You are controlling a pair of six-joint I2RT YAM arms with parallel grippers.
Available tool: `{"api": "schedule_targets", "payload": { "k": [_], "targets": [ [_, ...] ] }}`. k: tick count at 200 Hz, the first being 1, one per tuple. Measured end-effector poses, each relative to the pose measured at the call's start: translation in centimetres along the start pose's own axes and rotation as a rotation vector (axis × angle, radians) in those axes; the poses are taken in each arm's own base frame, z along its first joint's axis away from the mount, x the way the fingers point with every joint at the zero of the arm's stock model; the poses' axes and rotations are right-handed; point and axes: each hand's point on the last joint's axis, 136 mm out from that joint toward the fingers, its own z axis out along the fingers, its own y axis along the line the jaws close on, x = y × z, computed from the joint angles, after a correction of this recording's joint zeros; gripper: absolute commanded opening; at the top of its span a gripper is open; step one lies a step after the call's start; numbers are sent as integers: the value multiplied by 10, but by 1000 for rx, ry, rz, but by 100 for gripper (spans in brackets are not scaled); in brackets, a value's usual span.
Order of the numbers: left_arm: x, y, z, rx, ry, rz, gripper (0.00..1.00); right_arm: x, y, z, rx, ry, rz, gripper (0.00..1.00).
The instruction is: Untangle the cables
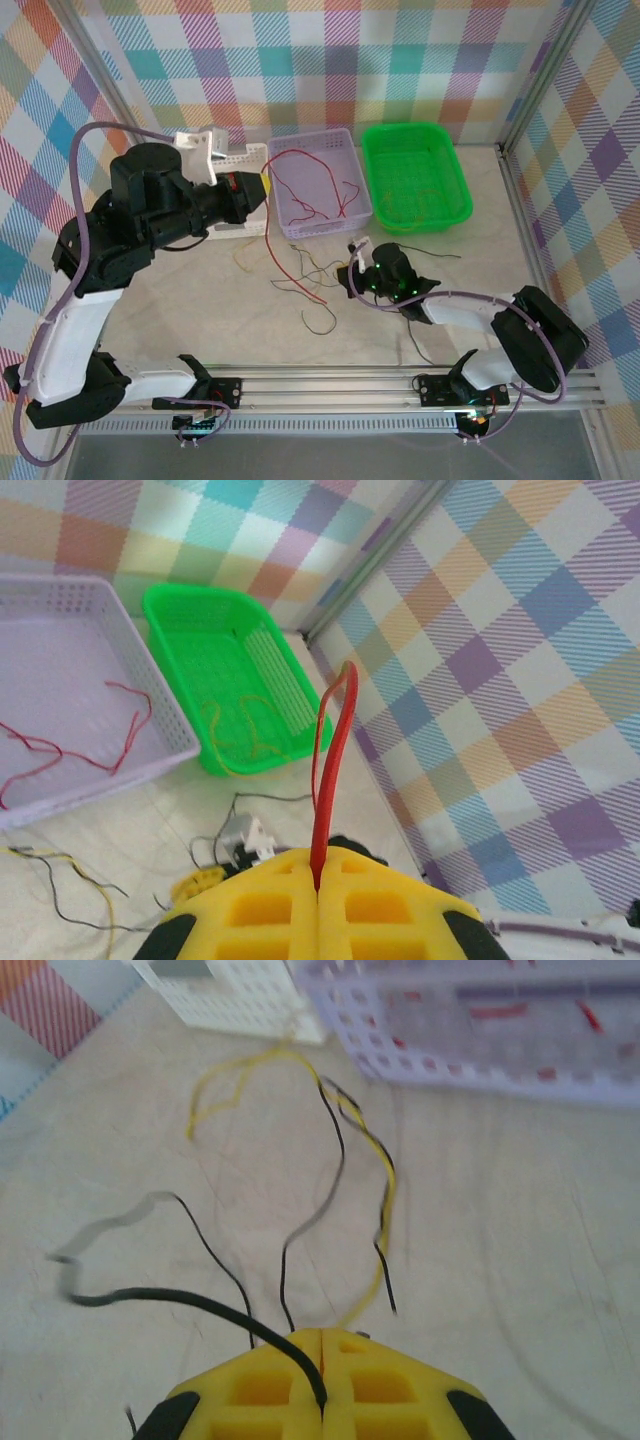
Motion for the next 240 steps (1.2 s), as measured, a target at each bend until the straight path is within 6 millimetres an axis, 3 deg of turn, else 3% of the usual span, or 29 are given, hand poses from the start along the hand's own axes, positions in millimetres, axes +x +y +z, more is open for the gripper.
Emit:
{"api": "schedule_targets", "payload": {
  "k": [24,48,93,121,144,196,240],
  "targets": [
    [-5,9,23,-57,1,46,0,9,-3,-18,23,6,14,0],
    [-8,32,68,-144,24,78,0,-23,10,-53,10,-114,-5,0],
    [-5,119,177,-339,105,40,0,-95,45,-133,-31,-347,-76,0],
    [10,166,231,-421,166,32,0,-114,56,-164,-29,-385,-113,0],
    [17,188,268,-458,197,48,0,-122,62,-180,-21,-383,-136,0],
    [19,222,328,-519,191,109,0,-156,88,-221,-63,-423,-178,0],
    [35,269,352,-610,222,120,0,-172,108,-246,-124,-451,-201,0]
  ]
}}
